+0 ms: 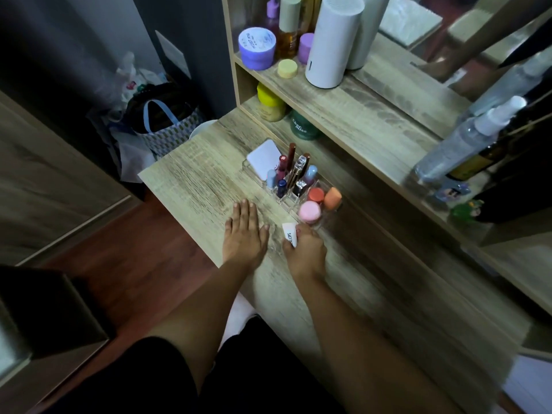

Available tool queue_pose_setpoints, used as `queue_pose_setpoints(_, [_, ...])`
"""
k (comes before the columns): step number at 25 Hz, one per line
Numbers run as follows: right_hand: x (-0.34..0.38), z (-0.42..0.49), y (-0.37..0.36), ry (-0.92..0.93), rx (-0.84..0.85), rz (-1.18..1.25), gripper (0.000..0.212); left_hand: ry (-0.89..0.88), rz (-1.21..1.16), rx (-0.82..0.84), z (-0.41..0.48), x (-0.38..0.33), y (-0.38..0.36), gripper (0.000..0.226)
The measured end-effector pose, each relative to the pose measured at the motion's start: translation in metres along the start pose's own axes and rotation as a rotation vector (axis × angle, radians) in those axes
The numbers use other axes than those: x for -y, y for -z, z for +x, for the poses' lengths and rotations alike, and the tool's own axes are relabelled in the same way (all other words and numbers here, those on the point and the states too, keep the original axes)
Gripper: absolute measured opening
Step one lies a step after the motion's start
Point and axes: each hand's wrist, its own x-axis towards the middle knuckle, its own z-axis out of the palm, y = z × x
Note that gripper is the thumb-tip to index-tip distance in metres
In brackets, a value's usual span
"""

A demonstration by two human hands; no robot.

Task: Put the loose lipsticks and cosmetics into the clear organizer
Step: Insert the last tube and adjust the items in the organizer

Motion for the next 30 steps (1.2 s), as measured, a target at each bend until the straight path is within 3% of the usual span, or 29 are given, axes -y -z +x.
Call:
queue_pose_setpoints(5, [0.019, 0.013, 0.018, 0.051, -0.274, 0.484, 0.018, 0.002, 0.047, -0.023, 0.000, -0.001, -0.001, 0.062])
queue_pose_setpoints(8, [0.026, 0.031, 0.030, 0.038, -0.337, 0.666, 0.016, -0.002, 0.070, -0.013, 0.000, -0.001, 0.000, 0.062])
queue_pose_setpoints(19, [0.020, 0.047, 0.026, 0.176, -0.267, 0.382, 0.015, -0.001, 0.069, -0.023, 0.001, 0.000, -0.001, 0.063])
queue_pose_setpoints(23, [0.024, 0.052, 0.026, 0.049, -0.168, 0.472, 0.020, -0.005, 0.076, -0.034, 0.001, 0.001, -0.003, 0.063])
queue_pose_setpoints(30, [0.028, 0.050, 0.025, 0.049, -0.166, 0.464, 0.018, -0.002, 0.084, -0.044, 0.001, 0.001, -0.004, 0.063])
